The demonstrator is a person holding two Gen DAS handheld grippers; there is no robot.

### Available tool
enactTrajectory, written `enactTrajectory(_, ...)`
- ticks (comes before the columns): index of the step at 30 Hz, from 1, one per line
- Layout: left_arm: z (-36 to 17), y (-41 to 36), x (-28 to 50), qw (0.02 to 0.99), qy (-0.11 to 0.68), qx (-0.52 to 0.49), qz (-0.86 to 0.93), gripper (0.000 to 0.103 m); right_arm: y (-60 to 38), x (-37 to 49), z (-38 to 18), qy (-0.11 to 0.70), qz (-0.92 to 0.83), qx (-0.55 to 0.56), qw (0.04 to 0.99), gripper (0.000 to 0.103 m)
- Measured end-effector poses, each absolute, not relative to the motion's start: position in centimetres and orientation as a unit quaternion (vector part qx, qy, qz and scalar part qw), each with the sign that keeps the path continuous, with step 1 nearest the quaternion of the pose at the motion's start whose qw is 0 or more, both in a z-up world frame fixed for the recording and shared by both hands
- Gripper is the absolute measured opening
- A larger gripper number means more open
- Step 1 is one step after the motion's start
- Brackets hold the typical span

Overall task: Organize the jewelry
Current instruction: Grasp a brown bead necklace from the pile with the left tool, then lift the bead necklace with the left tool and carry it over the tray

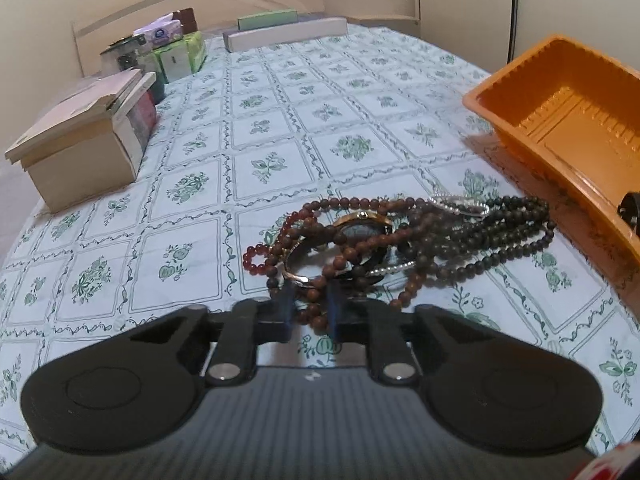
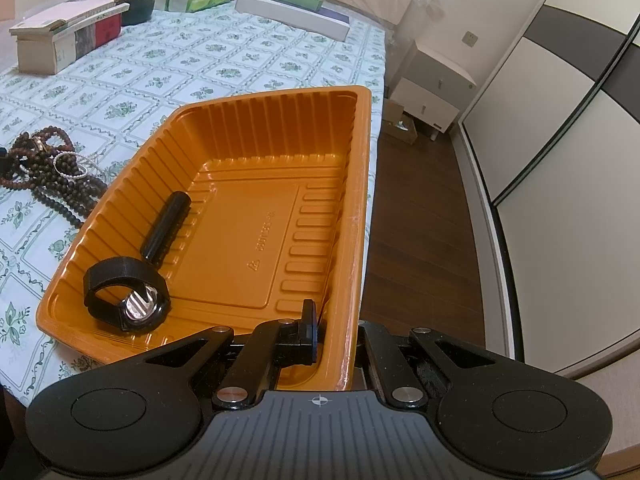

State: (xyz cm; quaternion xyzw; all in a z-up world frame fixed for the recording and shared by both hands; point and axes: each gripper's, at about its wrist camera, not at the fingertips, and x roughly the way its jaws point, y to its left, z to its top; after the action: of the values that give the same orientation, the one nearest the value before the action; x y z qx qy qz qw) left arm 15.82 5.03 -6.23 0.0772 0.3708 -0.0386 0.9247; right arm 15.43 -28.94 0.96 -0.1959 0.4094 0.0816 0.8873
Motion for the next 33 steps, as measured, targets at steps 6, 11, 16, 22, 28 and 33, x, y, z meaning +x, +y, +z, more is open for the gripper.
enactTrajectory(6, -5.3, 4.5, 15.3, 0.925, 0.366, 0.095, -0.04, 0.006, -28.9, 15.3, 1.0, 0.409, 0.082, -0.197, 0.888, 0.003)
enactTrajectory(11, -2.1, 4.2, 14.9, 0.937, 0.331, 0.105, -0.05, 0.006, -28.8, 15.3, 1.1, 0.408, 0.082, -0.198, 0.888, 0.003)
enactTrajectory(16, 1.6, 3.8, 15.0, 0.948, 0.295, 0.102, -0.06, 0.006, -28.8, 15.3, 1.1, 0.408, 0.081, -0.198, 0.888, 0.003)
enactTrajectory(22, 5.0, 3.3, 15.2, 0.957, 0.264, 0.097, -0.074, 0.006, -28.8, 15.2, 1.2, 0.407, 0.081, -0.199, 0.888, 0.003)
enactTrajectory(28, 8.2, 3.3, 15.1, 0.965, 0.234, 0.094, -0.078, 0.006, -28.8, 15.2, 1.4, 0.405, 0.082, -0.201, 0.888, 0.003)
enactTrajectory(33, 10.8, 3.6, 15.0, 0.97, 0.21, 0.092, -0.08, 0.006, -28.7, 15.1, 1.5, 0.404, 0.082, -0.201, 0.888, 0.003)
